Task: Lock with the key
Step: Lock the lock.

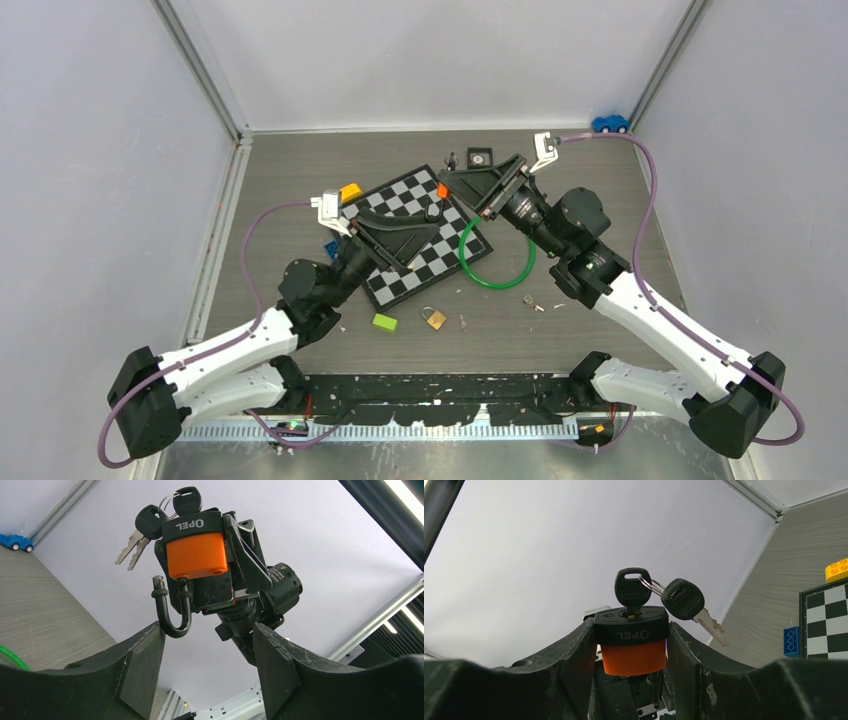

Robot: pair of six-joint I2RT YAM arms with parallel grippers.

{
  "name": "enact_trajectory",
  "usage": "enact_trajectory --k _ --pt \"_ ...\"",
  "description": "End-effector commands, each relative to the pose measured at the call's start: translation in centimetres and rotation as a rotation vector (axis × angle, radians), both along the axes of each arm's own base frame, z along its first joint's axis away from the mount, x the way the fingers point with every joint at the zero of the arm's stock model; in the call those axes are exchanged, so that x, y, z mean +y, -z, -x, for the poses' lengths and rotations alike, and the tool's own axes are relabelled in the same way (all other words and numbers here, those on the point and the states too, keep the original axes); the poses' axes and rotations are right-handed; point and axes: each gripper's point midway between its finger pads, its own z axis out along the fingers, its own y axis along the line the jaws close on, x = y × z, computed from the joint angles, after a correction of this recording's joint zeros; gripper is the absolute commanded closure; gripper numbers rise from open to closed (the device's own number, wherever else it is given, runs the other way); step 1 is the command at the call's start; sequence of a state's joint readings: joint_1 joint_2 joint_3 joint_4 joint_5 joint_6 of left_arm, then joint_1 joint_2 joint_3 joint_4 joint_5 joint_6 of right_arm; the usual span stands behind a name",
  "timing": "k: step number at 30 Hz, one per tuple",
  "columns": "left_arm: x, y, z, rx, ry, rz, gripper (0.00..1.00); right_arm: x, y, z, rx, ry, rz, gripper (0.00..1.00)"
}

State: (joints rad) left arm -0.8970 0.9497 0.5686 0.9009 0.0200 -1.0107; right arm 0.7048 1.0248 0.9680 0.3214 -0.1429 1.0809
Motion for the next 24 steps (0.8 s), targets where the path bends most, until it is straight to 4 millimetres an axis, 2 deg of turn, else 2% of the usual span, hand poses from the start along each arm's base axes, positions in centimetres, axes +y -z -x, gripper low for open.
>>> enact_trajectory --k 1,5,14,16,20,24 --pt "1.2 -3.4 1.0 -0.064 0.007 0.082 0.36 -1.2 -3.3 1.2 -0.071 0.008 -0.087 0.99" --pt "1.2 -3.0 0.7 -0.045 -0.011 0.056 0.52 -1.3 -3.1 1.1 -0.054 0.017 -0.077 1.0" --pt "0.8 -1.7 -0.1 -0.046 -0.061 -0.072 0.57 -0.7 -2.4 1.4 -0.032 0.021 -0.005 1.0" --pt "1.0 -1.2 -0.9 -0.035 -0.107 -0.109 0.59 -0.6 -2.4 1.5 -0.029 0.019 -0.002 1.0" --pt "1.2 -0.1 -2.0 -0.014 -0.167 -0.143 0.73 -0.5 -2.4 1.7 -0.021 0.014 -0.006 1.0" --pt "0.9 0.2 -2.1 -0.012 -0.16 -0.156 0.75 -0.6 -2.3 1.6 -0.017 0.025 -0.006 1.0"
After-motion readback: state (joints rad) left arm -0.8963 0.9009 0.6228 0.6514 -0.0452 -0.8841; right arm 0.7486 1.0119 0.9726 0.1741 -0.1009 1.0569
